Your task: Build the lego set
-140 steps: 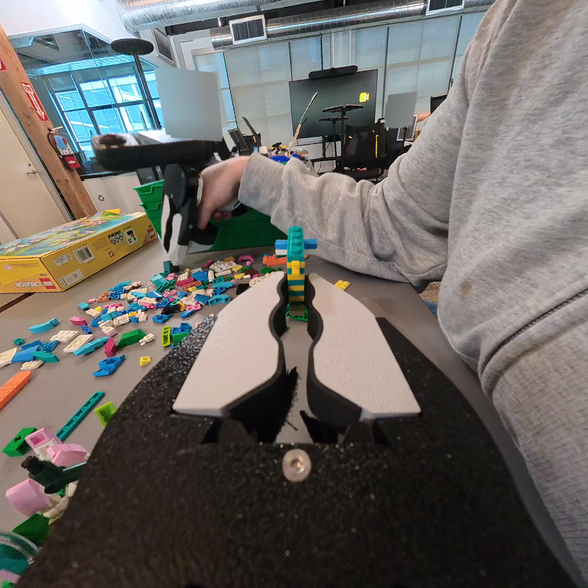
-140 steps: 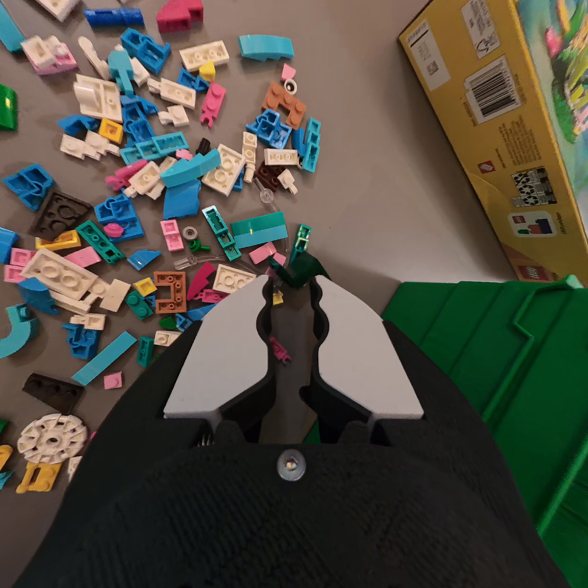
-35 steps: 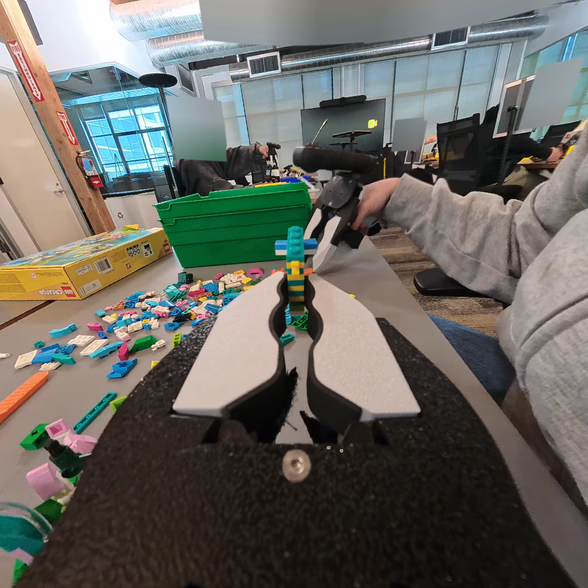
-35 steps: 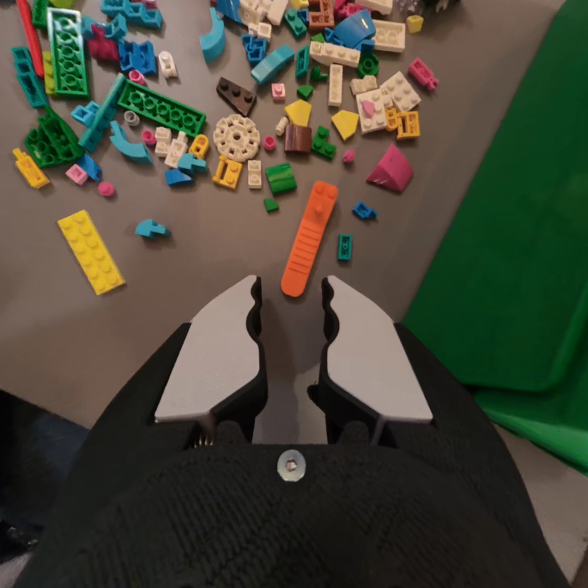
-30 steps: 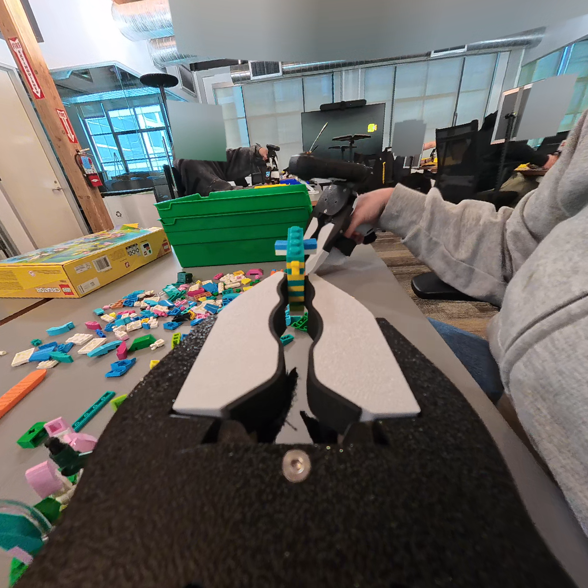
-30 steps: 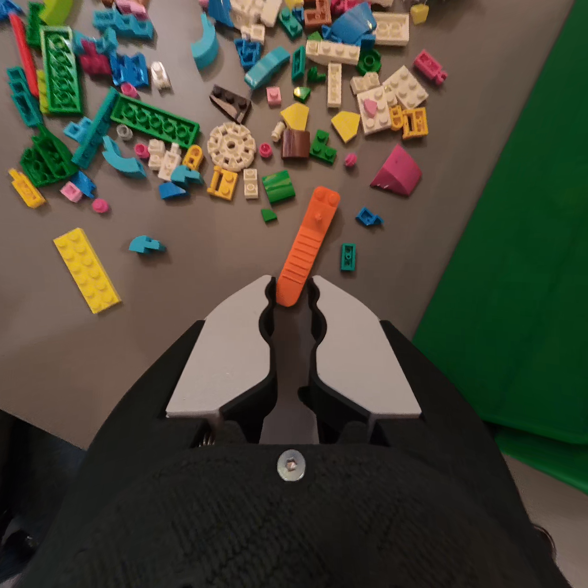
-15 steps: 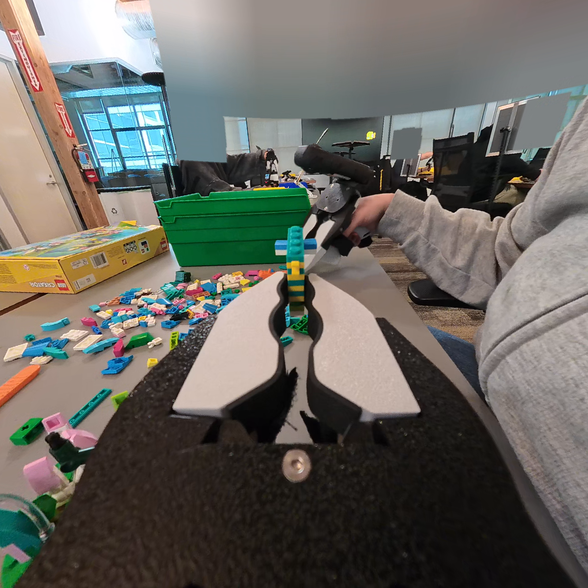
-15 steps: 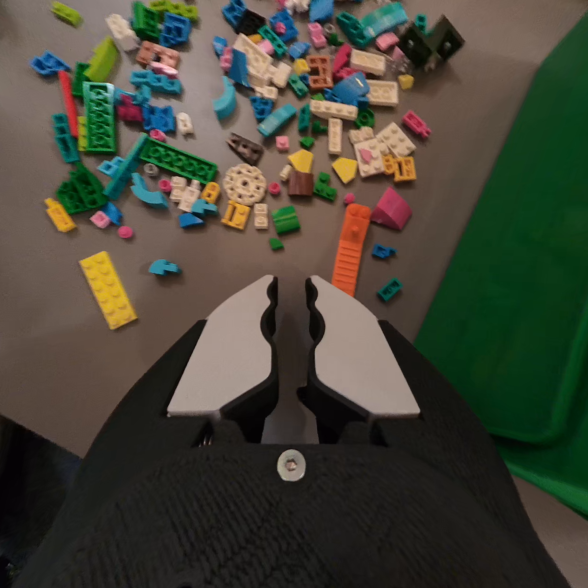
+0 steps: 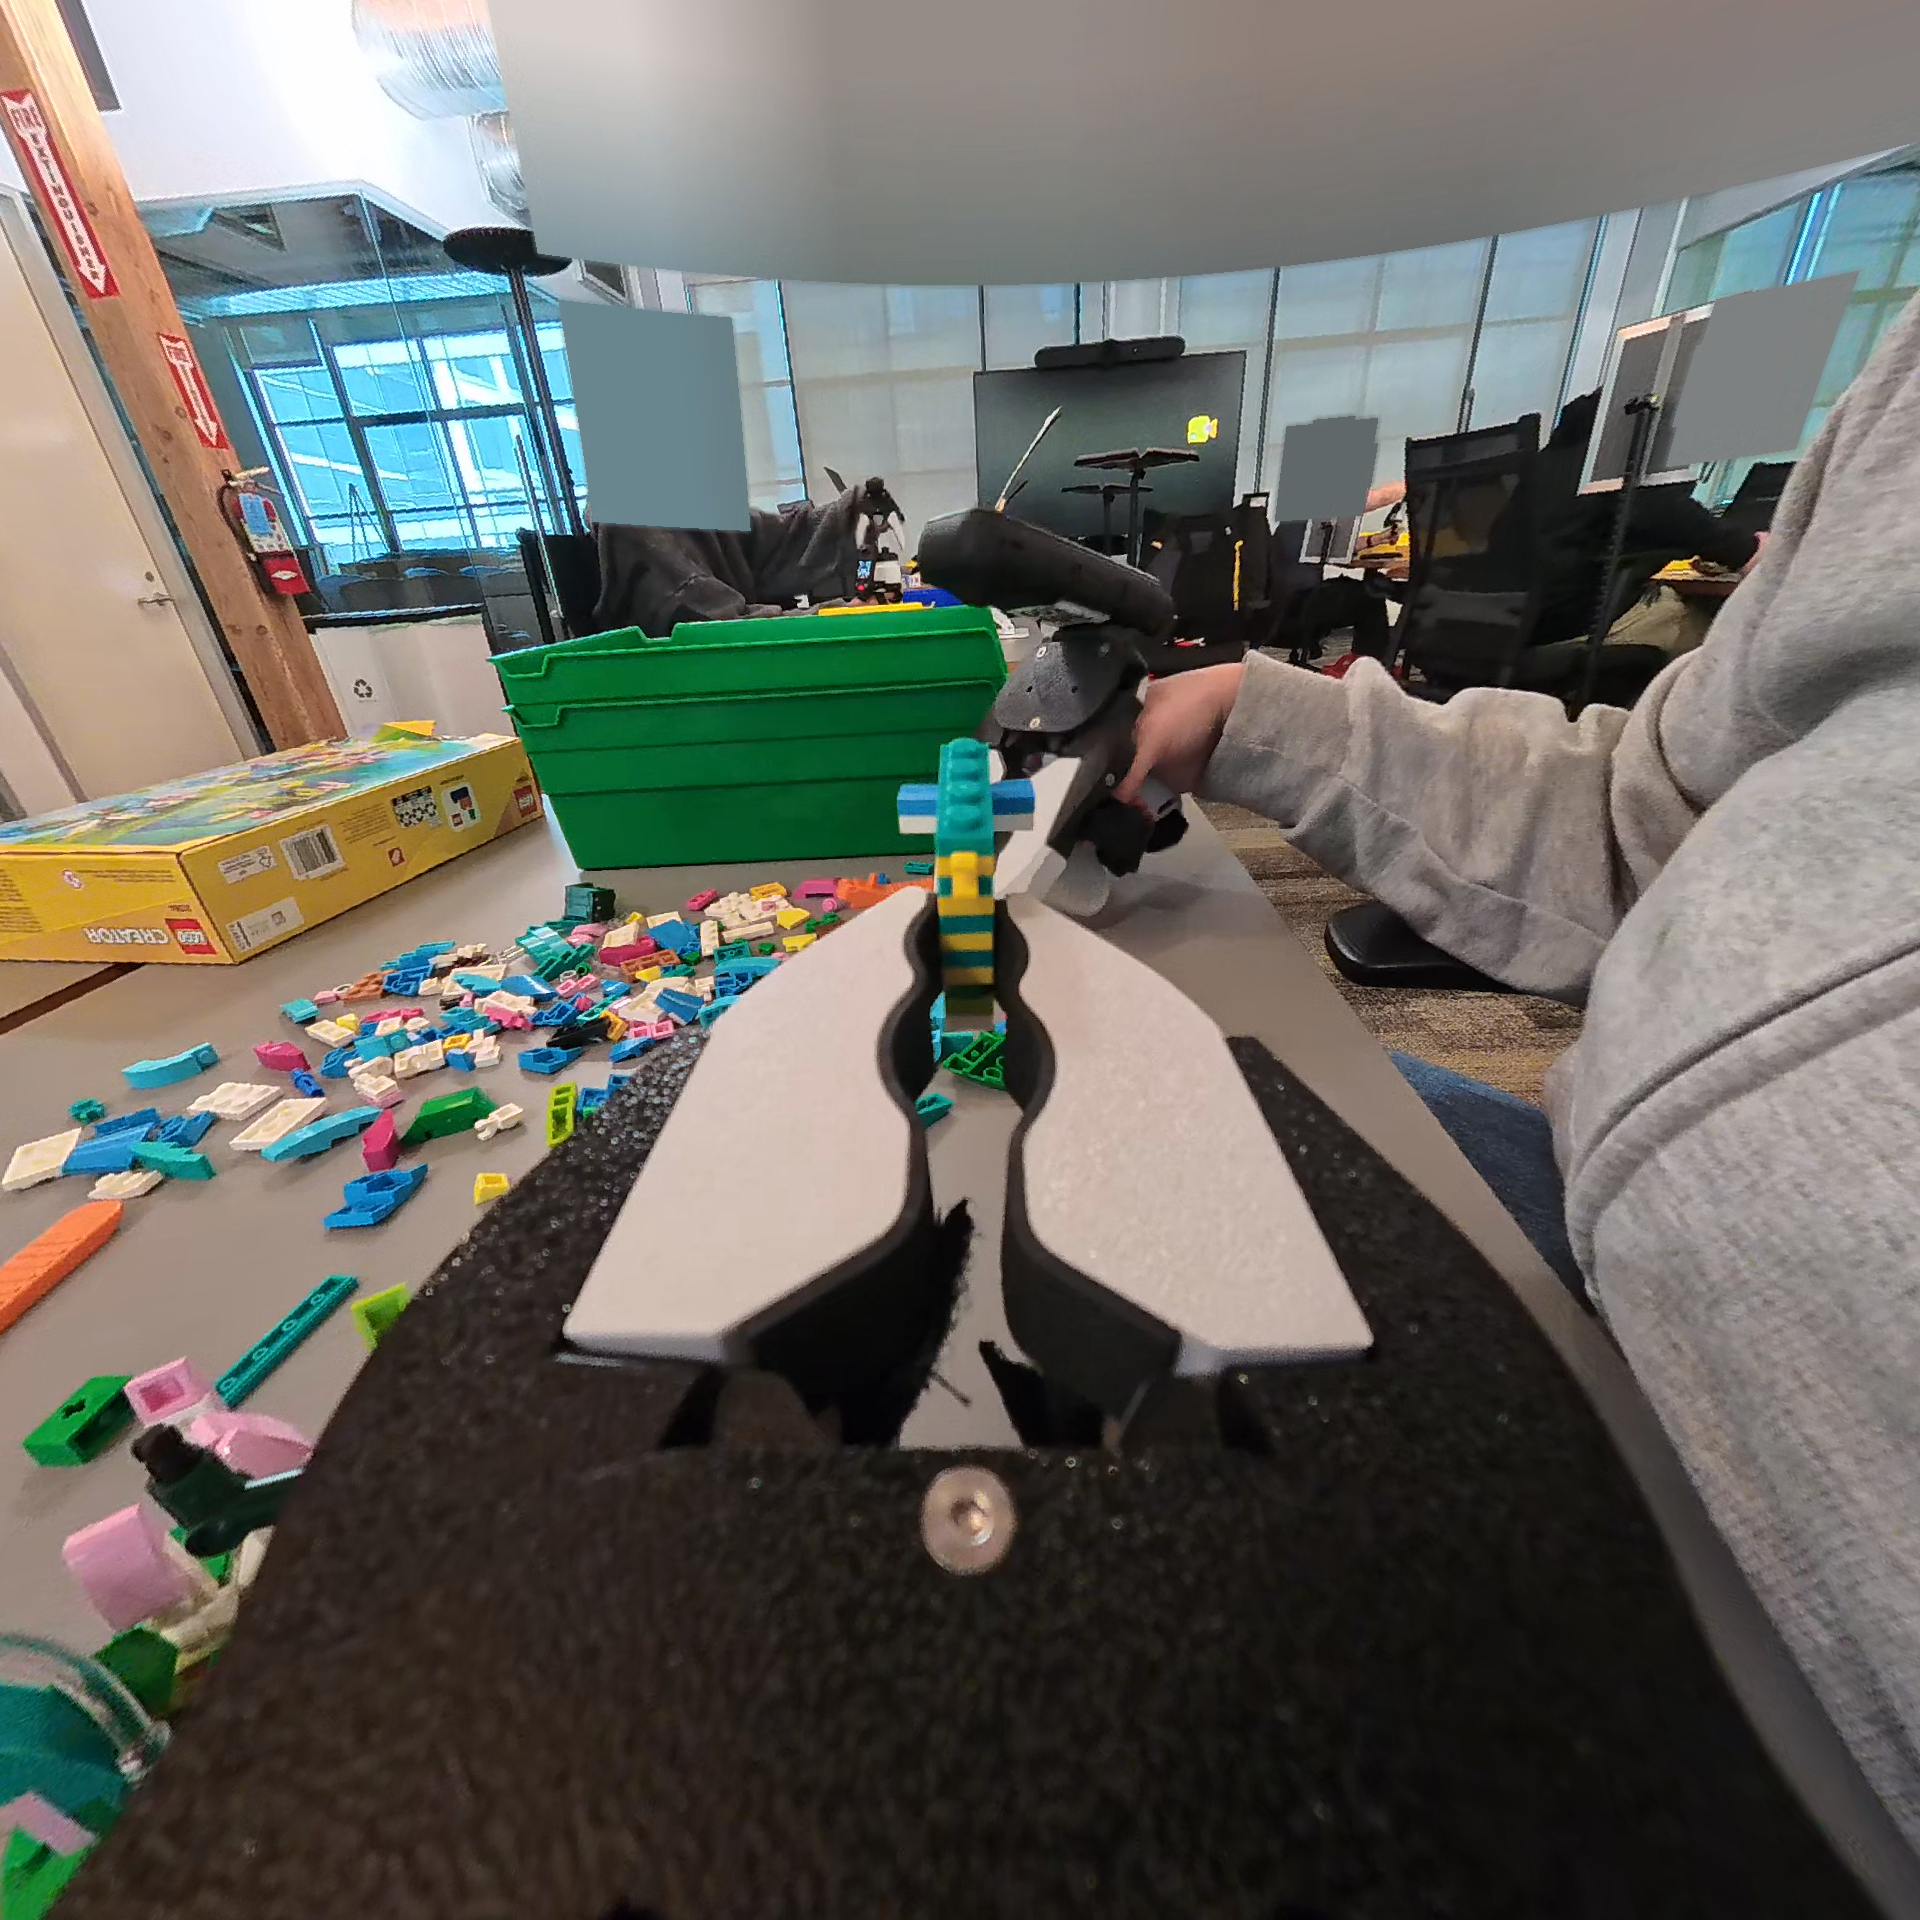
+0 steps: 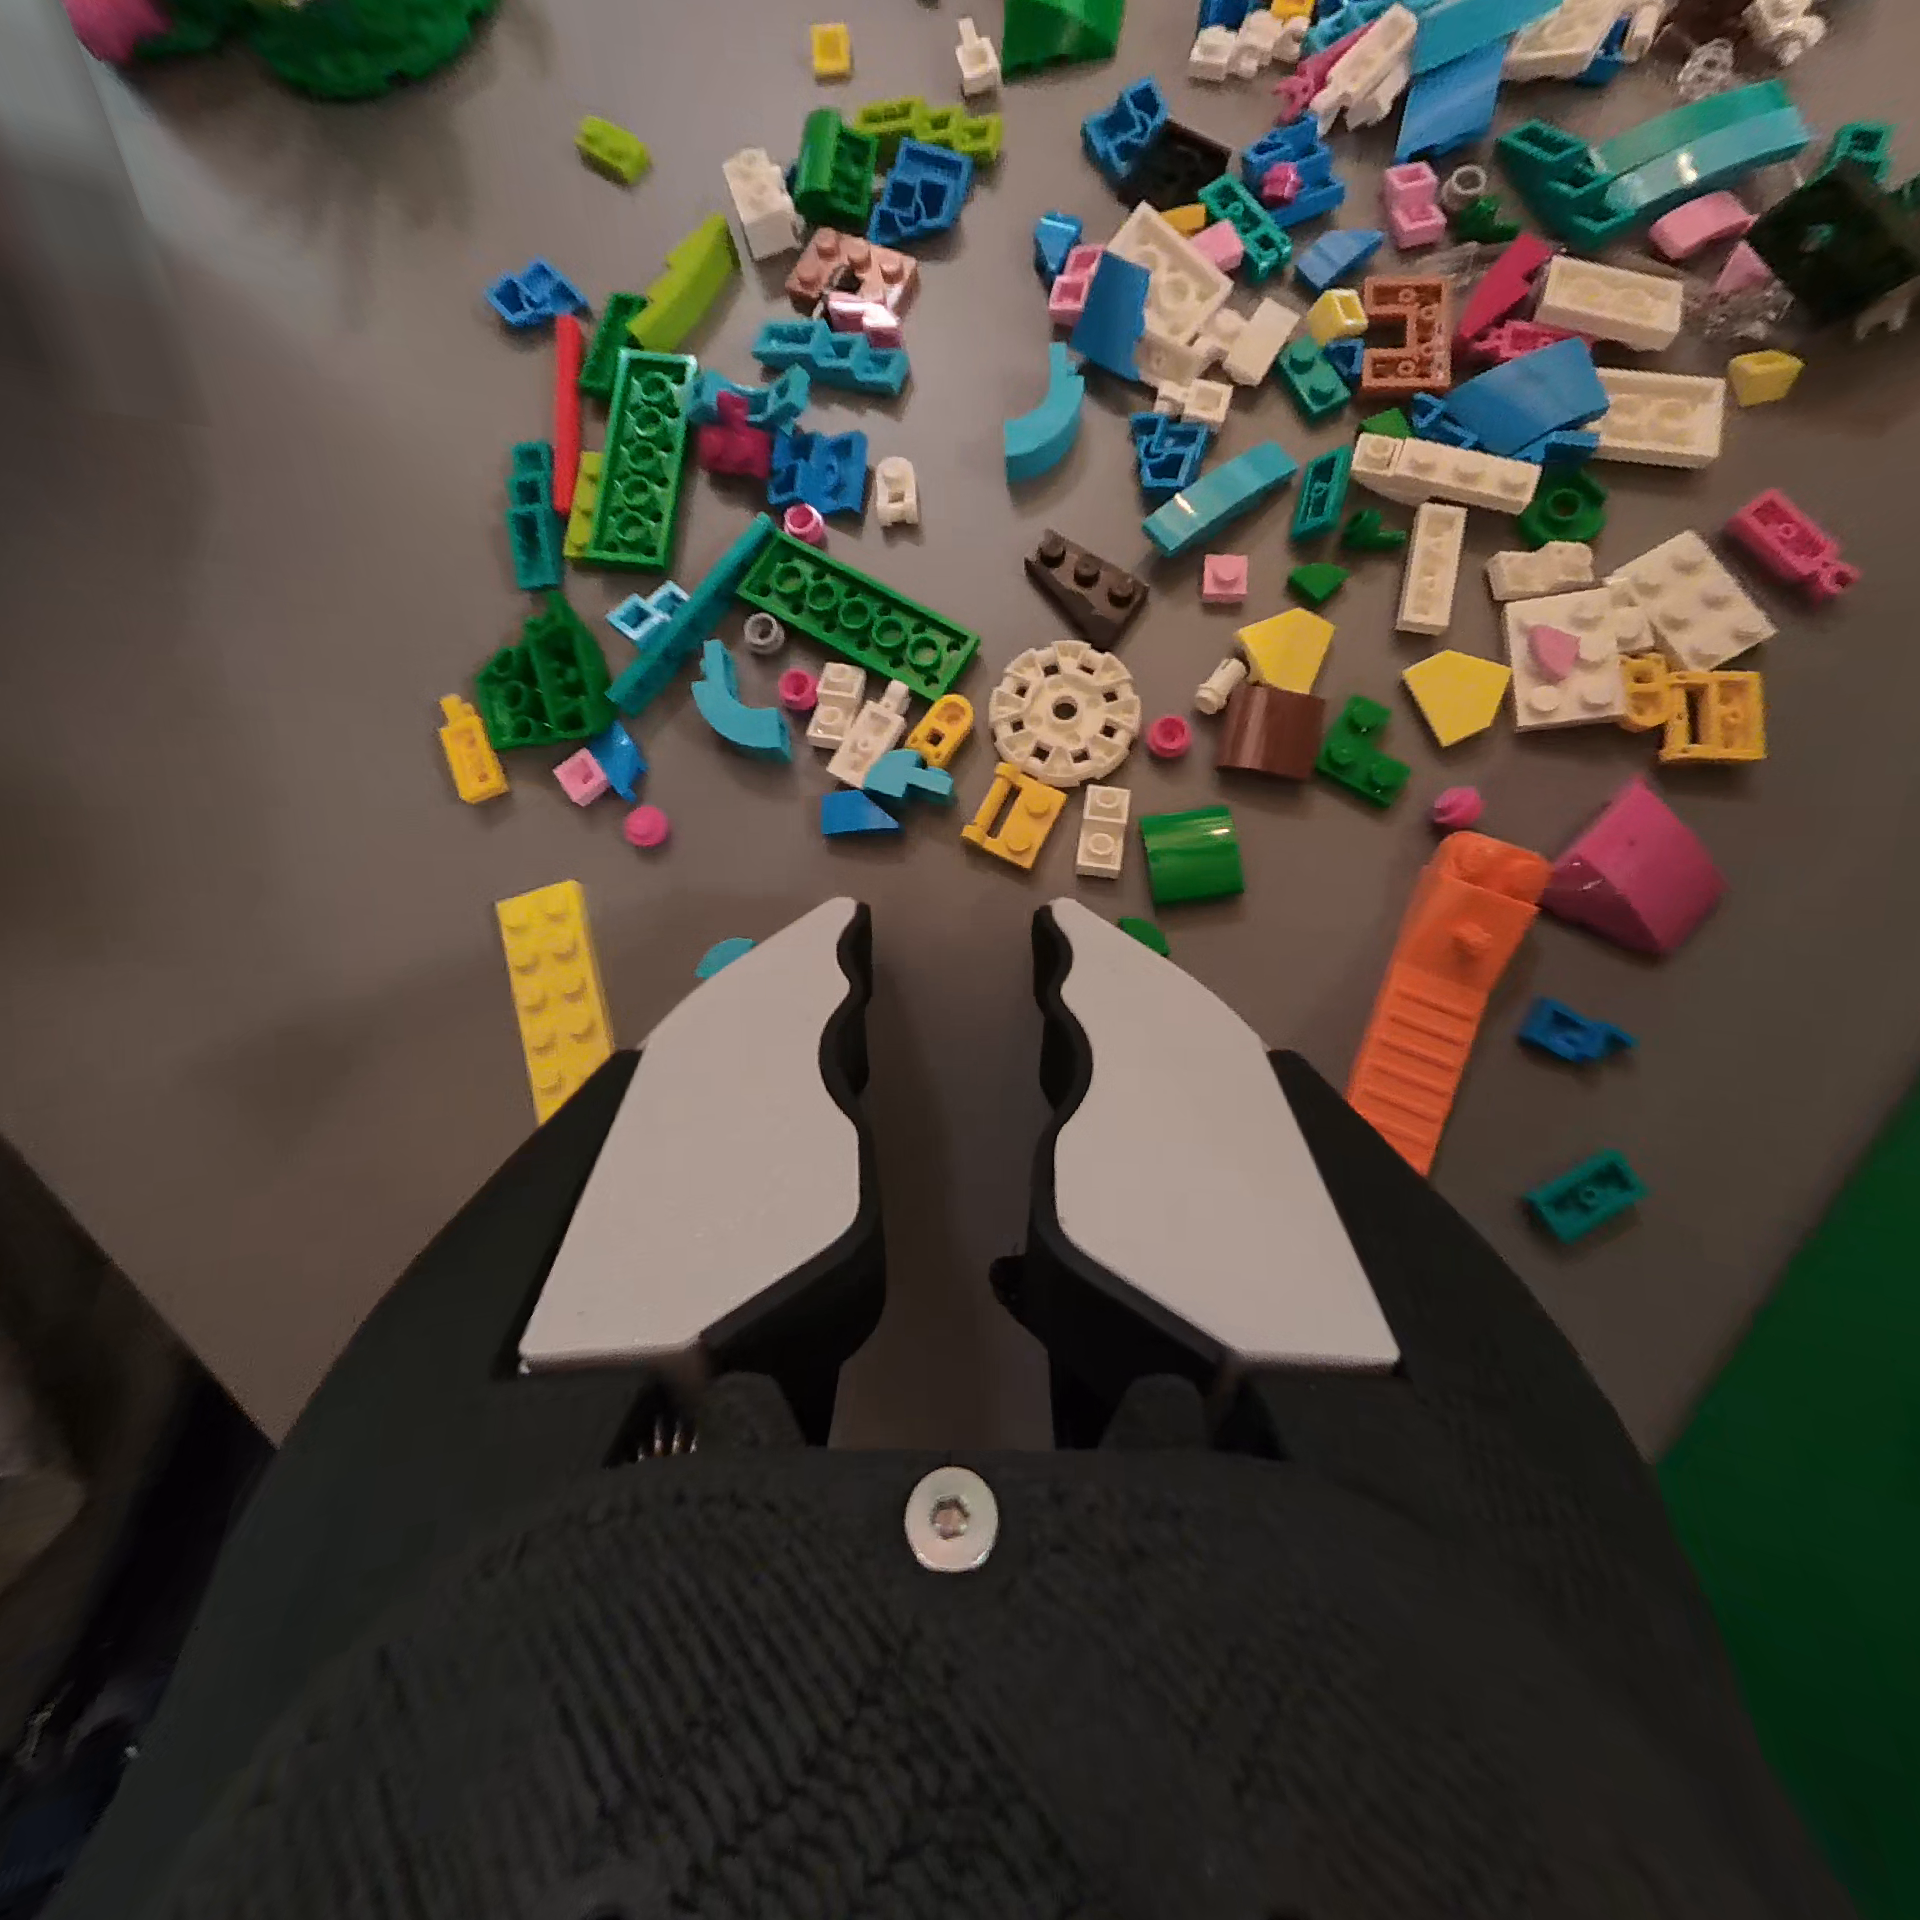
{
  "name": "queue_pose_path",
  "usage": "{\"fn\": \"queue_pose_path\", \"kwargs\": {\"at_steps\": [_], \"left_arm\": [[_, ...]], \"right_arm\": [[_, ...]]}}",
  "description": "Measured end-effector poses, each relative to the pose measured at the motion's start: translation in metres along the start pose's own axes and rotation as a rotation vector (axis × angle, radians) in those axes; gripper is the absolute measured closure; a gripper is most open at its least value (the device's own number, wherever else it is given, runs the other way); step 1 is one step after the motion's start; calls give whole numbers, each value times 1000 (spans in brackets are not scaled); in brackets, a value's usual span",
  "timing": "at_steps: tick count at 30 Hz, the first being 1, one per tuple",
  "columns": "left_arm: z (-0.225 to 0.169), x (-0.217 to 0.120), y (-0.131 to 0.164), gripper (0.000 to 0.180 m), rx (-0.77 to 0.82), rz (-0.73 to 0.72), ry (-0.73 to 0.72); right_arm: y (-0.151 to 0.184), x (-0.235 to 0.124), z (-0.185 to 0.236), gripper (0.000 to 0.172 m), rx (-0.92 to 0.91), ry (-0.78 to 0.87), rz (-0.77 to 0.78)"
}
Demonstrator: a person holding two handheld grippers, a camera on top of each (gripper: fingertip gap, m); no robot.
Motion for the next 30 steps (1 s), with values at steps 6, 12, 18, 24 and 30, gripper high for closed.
{"fn": "queue_pose_path", "kwargs": {"at_steps": [6, 12, 18, 24, 30], "left_arm": [[0, 0, 0, 172, -1, -1, 3], [0, 0, 0, 172, 0, -1, 5], [1, 0, 1, 172, 0, 1, 7], [1, 0, 1, 172, 0, 0, 8], [1, 0, 1, 172, 1, 3, 11]], "right_arm": [[6, -7, 16, 142, -97, -105, 22], [7, -14, 25, 145, -154, -166, 10], [-2, -15, 50, 143, -274, -258, -30], [-1, -9, 65, 140, -409, -214, 71], [-3, -1, 50, 145, -395, -61, 117]]}}
Point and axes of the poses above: each gripper's, where its closed fingertips meet, x out along the fingers, y out of its underside, z = x × y across the jaws, the point moved 5 cm from there along -x, back along the fingers, and after that the axes turned 3 degrees about y, right-handed, at the moved point
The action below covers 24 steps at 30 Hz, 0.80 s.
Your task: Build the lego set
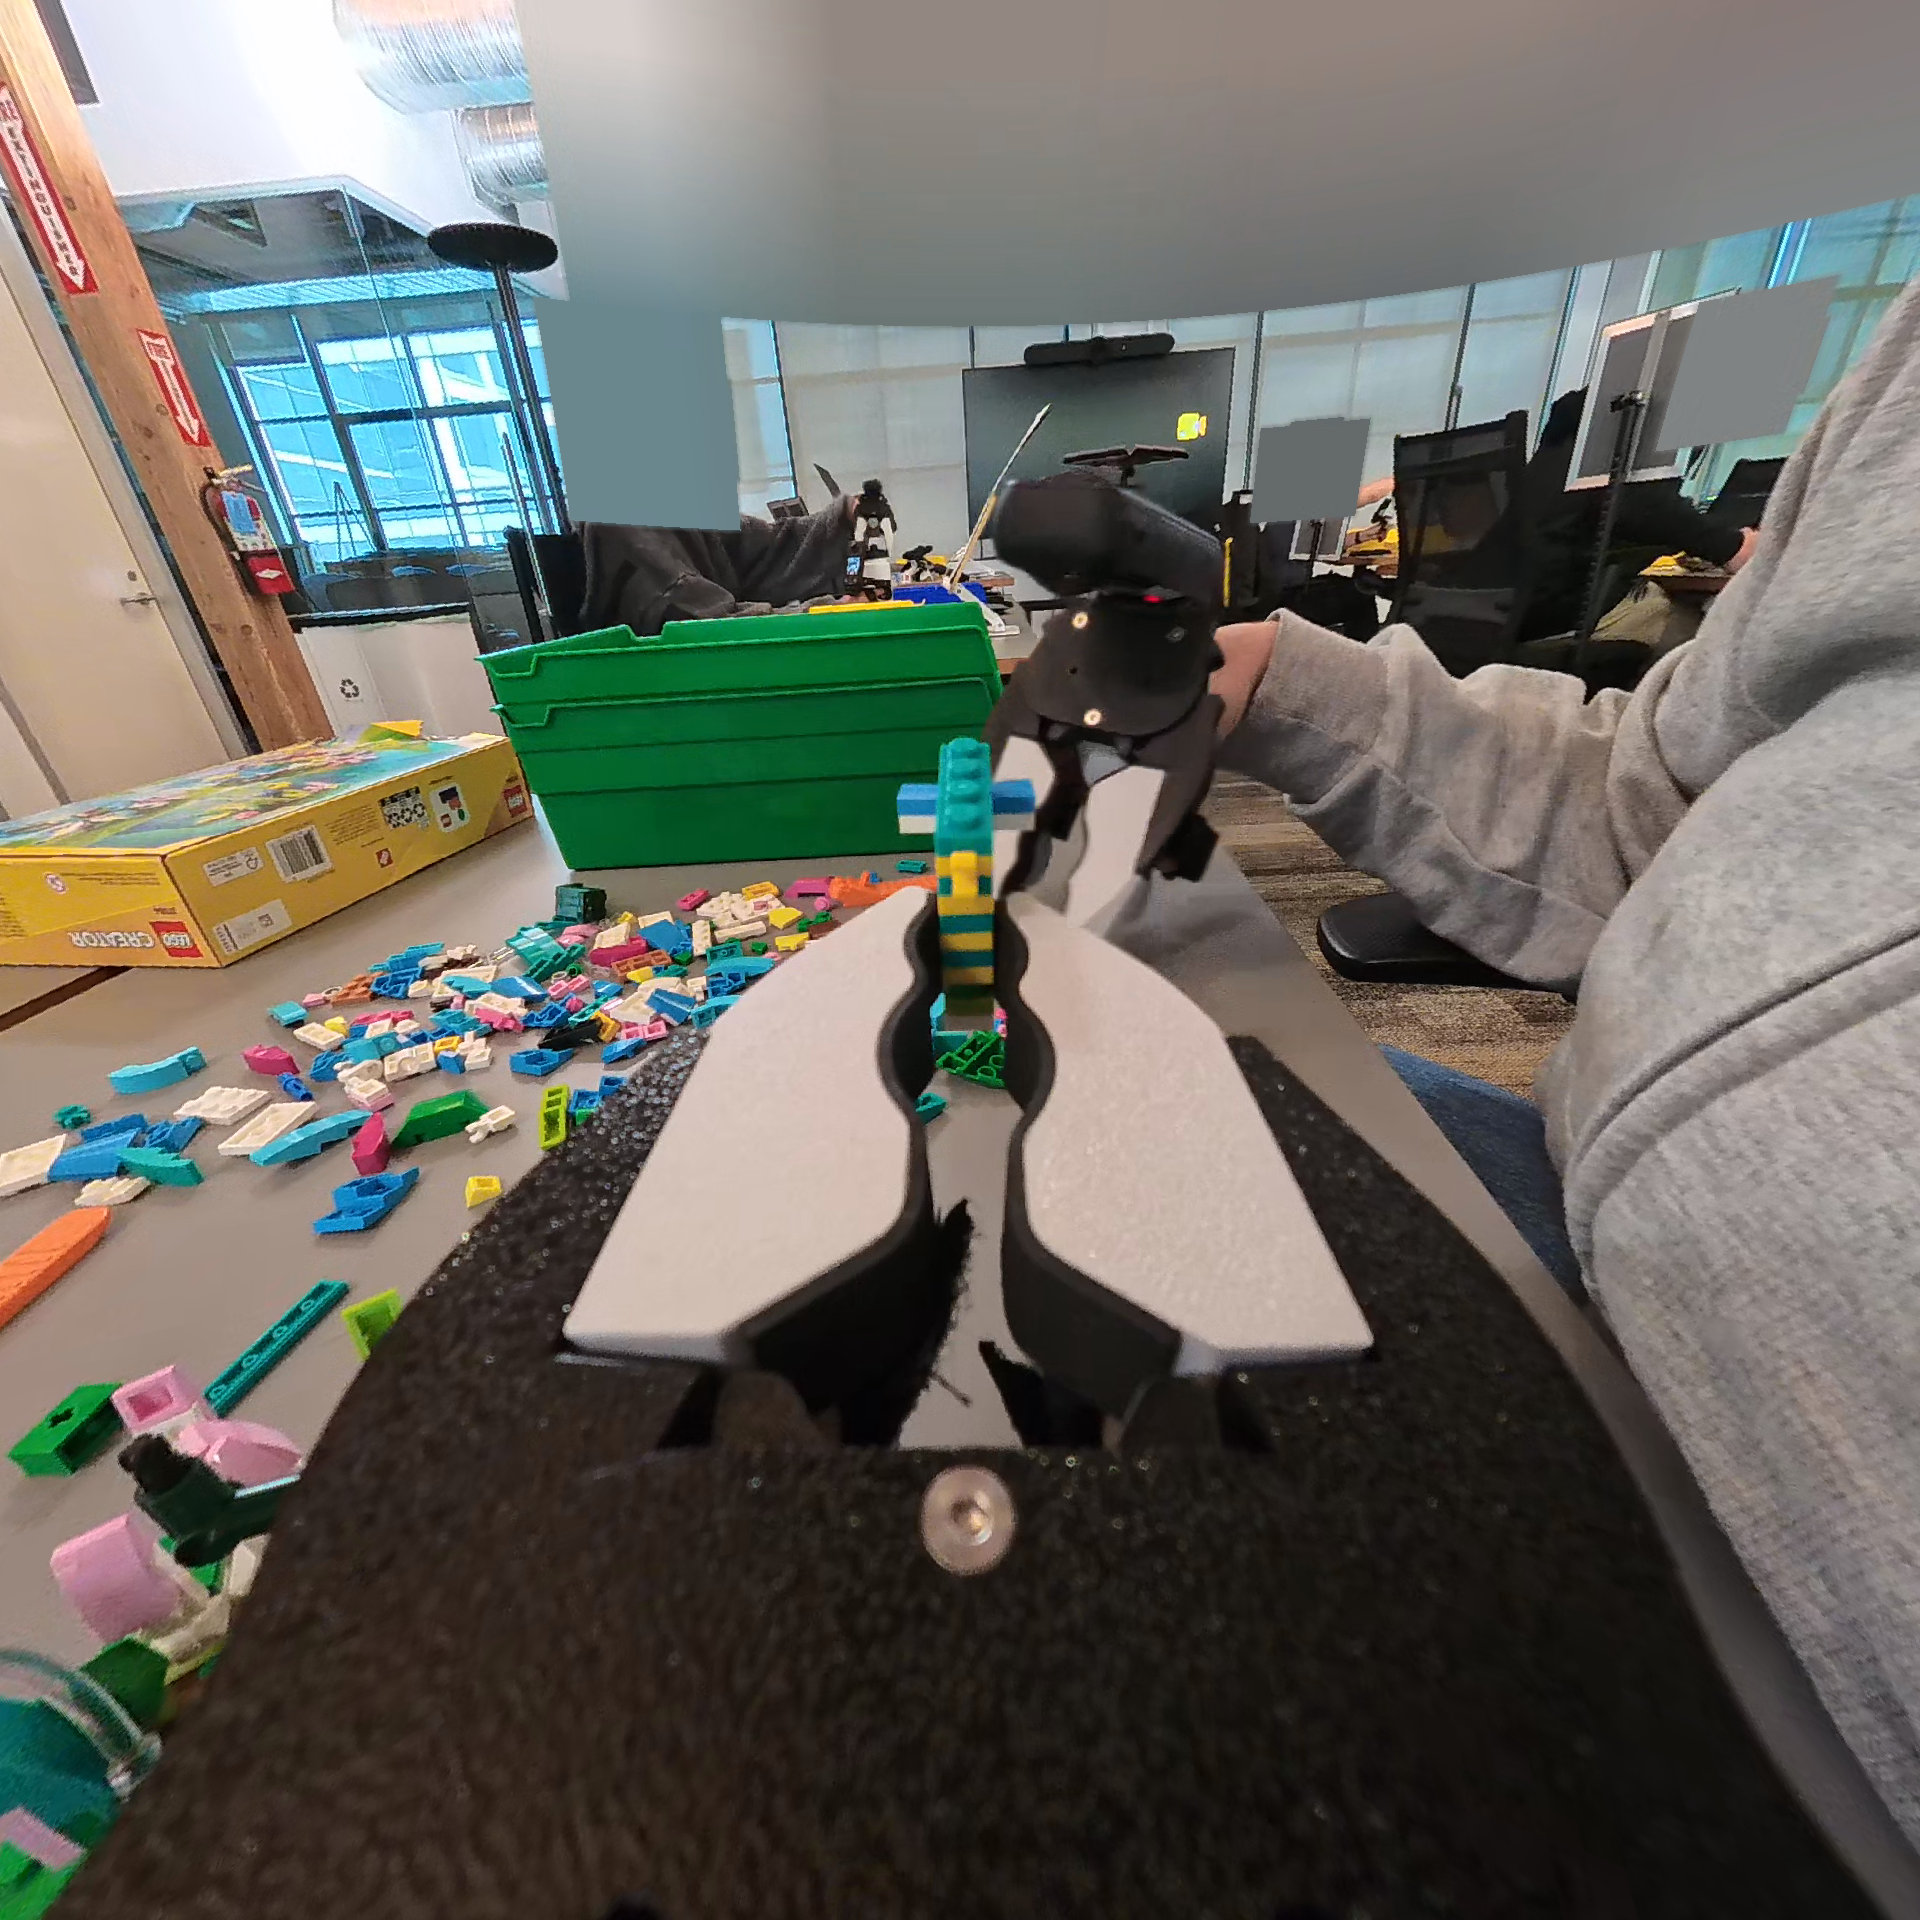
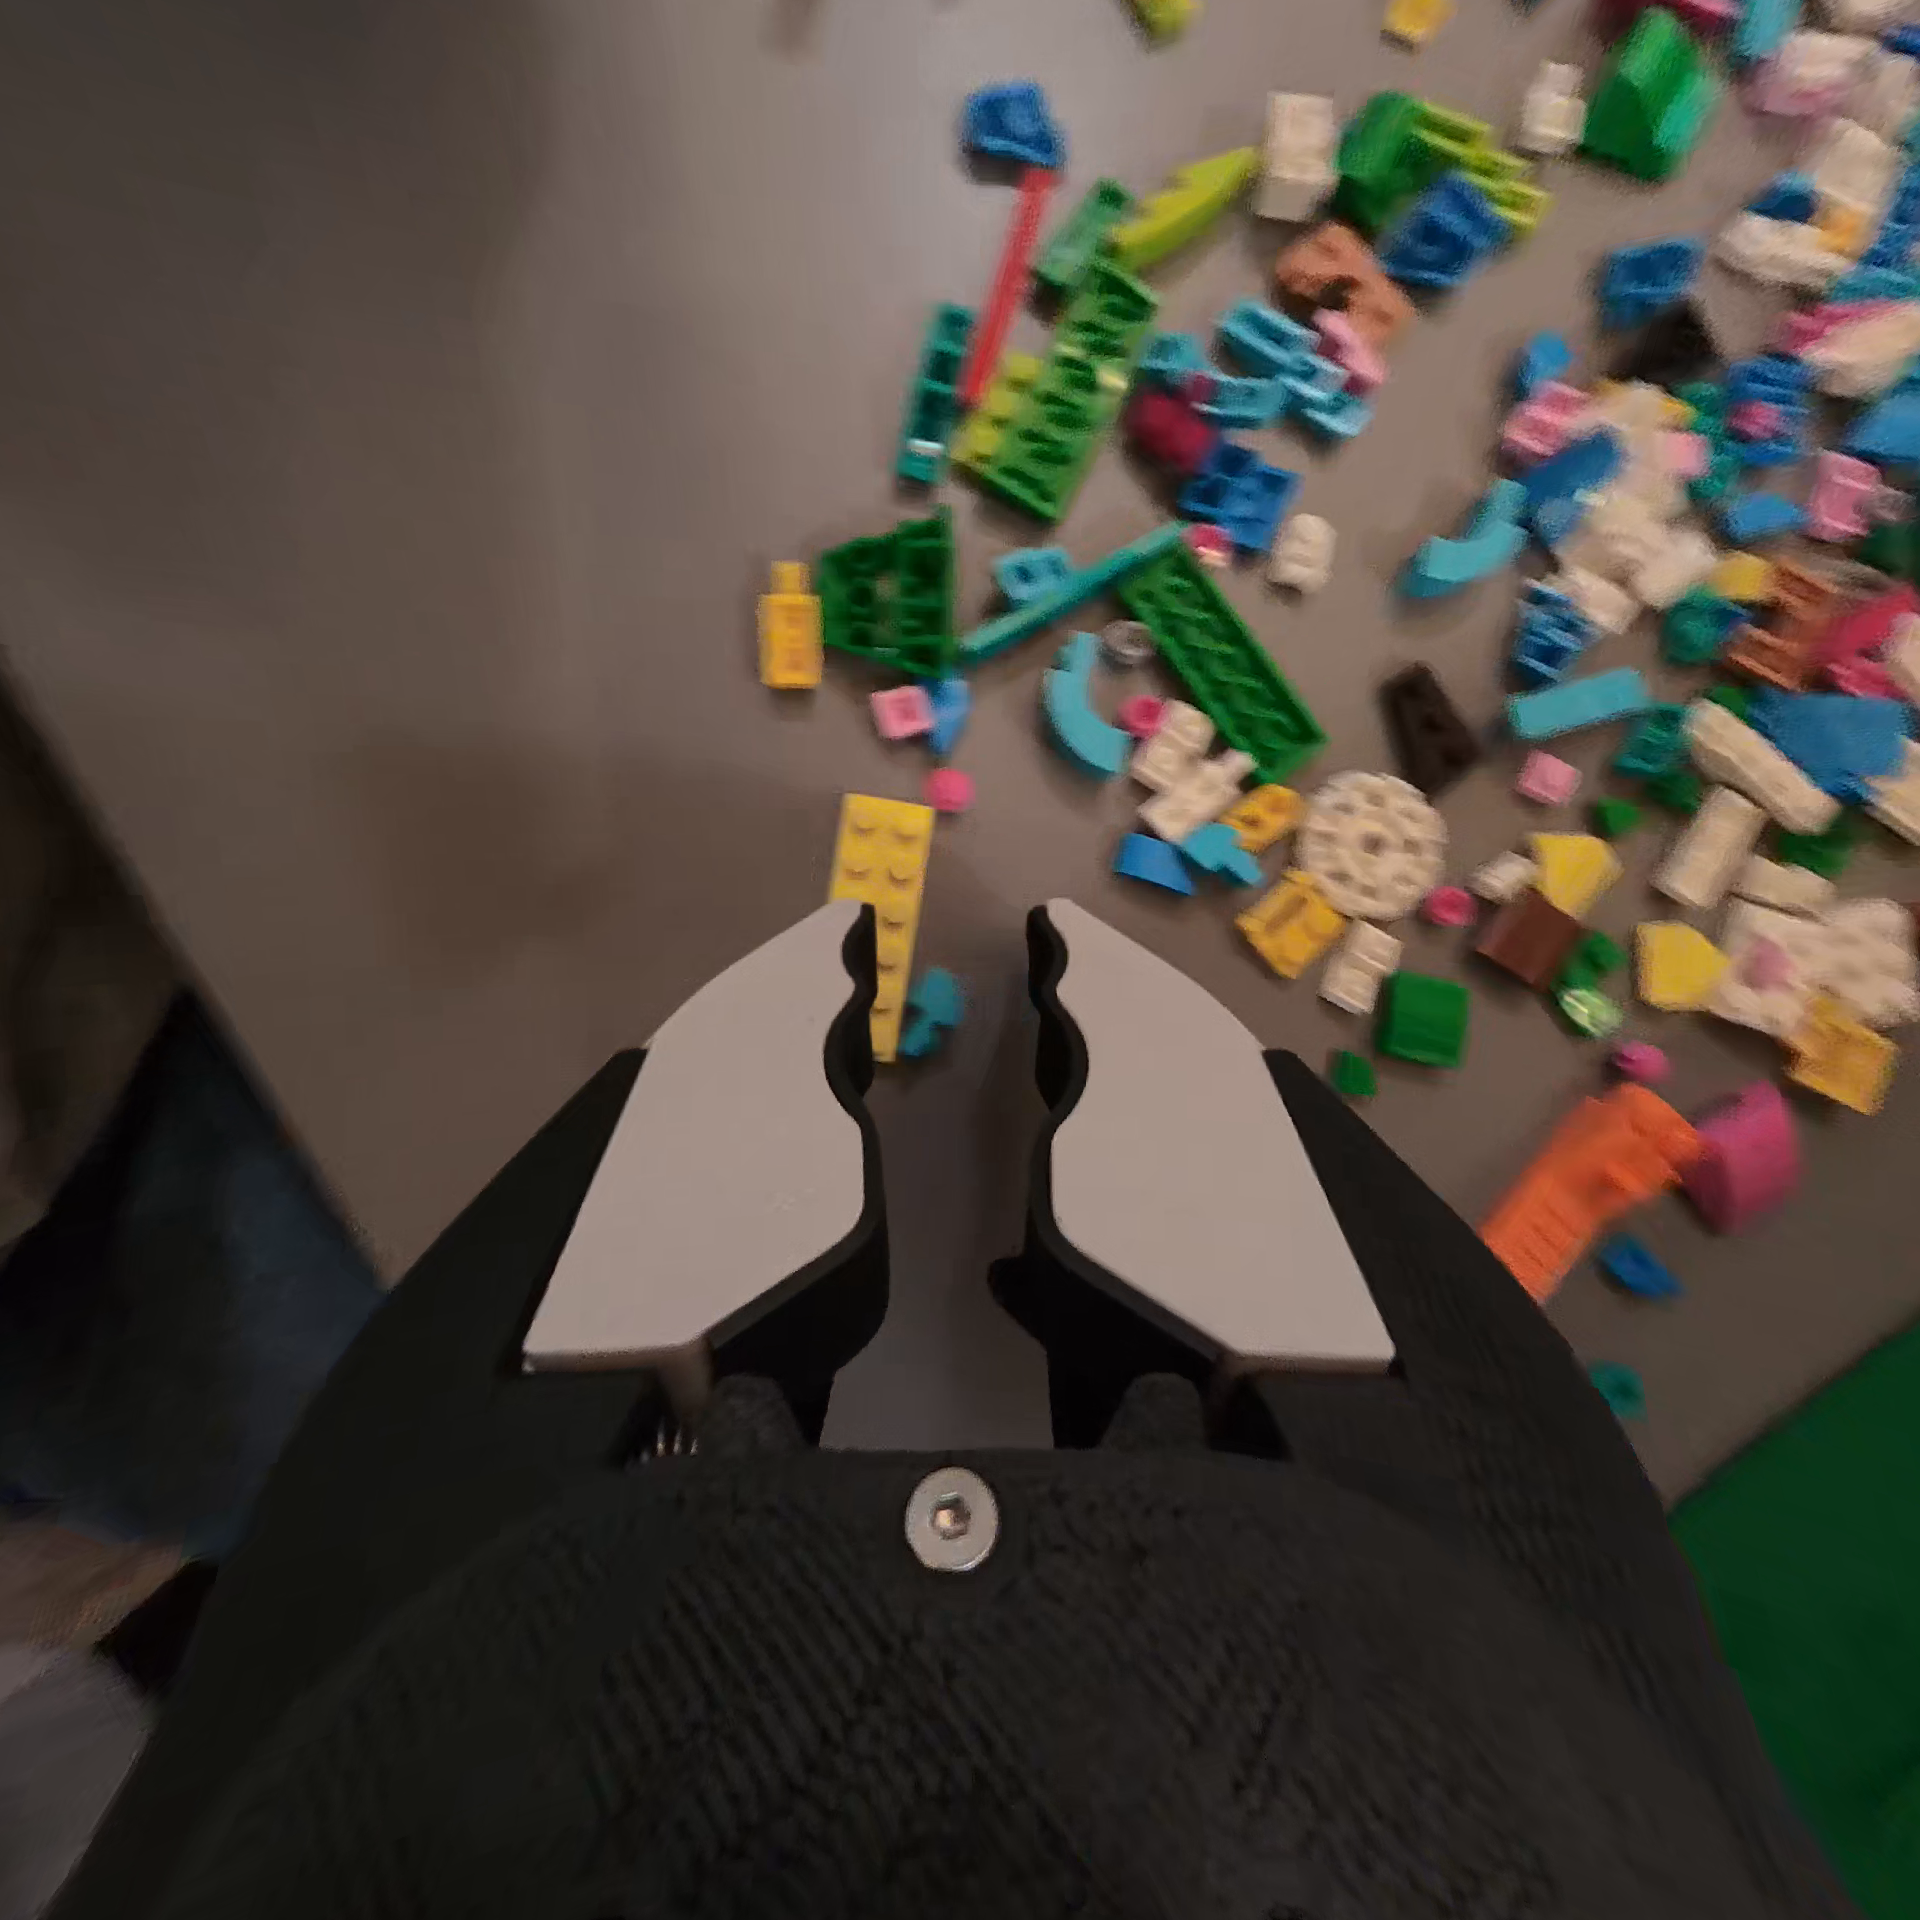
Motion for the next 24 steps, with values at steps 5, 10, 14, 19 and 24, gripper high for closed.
{"fn": "queue_pose_path", "kwargs": {"at_steps": [5, 10, 14, 19, 24], "left_arm": [[0, 0, 0, 172, -2, 0, 1], [0, 1, 0, 172, -3, 0, 2], [-1, 1, 0, 172, -3, 3, 4], [-1, 1, 0, 172, -2, 2, 3], [-1, 1, 0, 172, -4, -4, -4]], "right_arm": [[-11, -2, -19, 146, 27, 173, -65], [-39, 9, -21, 164, 172, 172, -233], [-36, 22, -23, 166, 177, 210, -172], [-38, 29, -16, 166, 162, 177, -156], [-40, 33, -8, 164, 138, 133, -147]]}}
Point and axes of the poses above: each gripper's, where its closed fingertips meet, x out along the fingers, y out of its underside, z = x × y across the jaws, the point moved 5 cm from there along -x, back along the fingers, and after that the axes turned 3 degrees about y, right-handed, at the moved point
